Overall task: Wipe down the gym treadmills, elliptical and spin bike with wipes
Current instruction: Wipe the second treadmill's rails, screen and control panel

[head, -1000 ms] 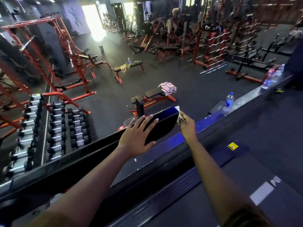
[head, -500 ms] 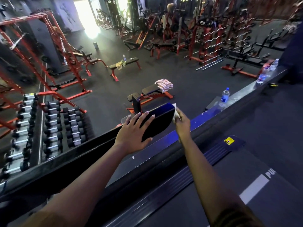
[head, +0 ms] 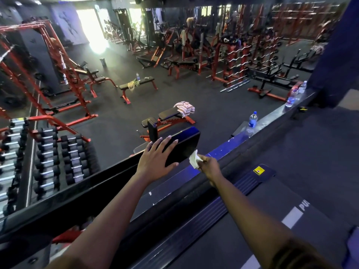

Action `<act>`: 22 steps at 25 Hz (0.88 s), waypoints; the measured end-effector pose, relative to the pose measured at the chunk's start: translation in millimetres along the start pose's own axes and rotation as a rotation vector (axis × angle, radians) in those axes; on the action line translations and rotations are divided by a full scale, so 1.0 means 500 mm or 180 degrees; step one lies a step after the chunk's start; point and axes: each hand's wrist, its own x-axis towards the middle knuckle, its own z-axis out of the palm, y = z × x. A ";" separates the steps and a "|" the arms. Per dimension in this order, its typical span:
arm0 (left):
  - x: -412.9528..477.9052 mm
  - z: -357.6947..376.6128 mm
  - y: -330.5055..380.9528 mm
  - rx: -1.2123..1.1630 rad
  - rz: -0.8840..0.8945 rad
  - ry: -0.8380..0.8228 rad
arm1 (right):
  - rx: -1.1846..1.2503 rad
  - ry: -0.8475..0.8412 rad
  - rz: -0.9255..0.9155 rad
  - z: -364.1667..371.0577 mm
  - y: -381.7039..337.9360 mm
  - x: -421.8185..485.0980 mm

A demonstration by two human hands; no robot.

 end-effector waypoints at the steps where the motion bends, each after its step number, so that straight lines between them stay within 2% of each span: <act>1: 0.001 -0.002 0.005 -0.0180 -0.0063 0.0023 | -0.0060 -0.0057 -0.0019 -0.021 -0.014 -0.012; 4: 0.007 -0.002 0.058 -0.0624 0.0193 0.0334 | -0.0414 -0.0092 -0.0184 -0.090 -0.047 -0.036; 6: 0.027 0.007 0.110 -0.0866 0.0421 0.0299 | -0.0956 0.0015 -0.0318 -0.144 -0.050 -0.044; 12: 0.200 0.067 0.337 -0.1420 0.0571 -0.0357 | -0.1710 0.0464 -0.0194 -0.408 -0.004 -0.031; 18: 0.437 0.125 0.656 -0.1679 0.1041 -0.0794 | -0.2074 0.1125 0.0285 -0.779 0.068 -0.013; 22: 0.572 0.146 0.868 -0.1726 0.1312 -0.1029 | -0.2360 0.1373 0.0562 -1.005 0.108 -0.006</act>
